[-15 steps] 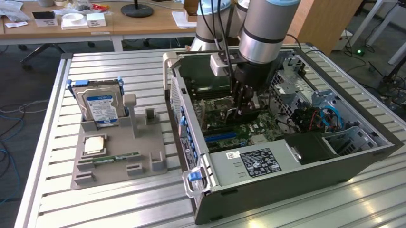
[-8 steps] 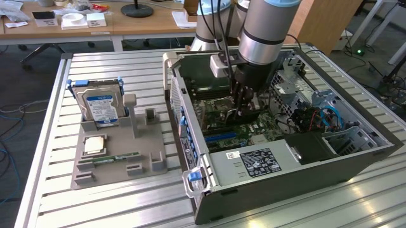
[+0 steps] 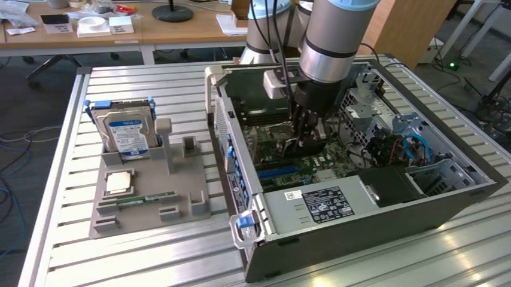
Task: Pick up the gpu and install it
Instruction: 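Insert the gpu into the slot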
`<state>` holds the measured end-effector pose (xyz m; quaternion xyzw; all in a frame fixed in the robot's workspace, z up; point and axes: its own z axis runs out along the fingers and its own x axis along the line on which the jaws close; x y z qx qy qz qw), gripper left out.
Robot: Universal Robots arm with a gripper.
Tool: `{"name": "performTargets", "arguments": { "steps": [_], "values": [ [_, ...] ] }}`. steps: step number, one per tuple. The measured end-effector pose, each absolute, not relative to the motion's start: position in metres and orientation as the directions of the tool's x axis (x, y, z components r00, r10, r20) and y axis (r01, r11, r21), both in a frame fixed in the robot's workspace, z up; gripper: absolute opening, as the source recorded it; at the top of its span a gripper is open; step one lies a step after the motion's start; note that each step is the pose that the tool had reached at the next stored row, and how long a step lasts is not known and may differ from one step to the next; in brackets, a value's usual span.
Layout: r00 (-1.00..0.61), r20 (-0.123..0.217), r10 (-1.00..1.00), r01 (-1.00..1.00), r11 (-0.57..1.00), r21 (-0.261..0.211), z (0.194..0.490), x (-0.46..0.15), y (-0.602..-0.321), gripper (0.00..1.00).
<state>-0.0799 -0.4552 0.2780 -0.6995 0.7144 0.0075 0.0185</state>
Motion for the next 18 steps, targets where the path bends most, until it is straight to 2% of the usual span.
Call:
{"name": "performTargets", "arguments": {
  "steps": [18],
  "values": [
    [-0.021,-0.037,-0.999,-1.0,0.021,-0.015,0.2757,-0.0812,-0.46,0.26]
  ]
}}
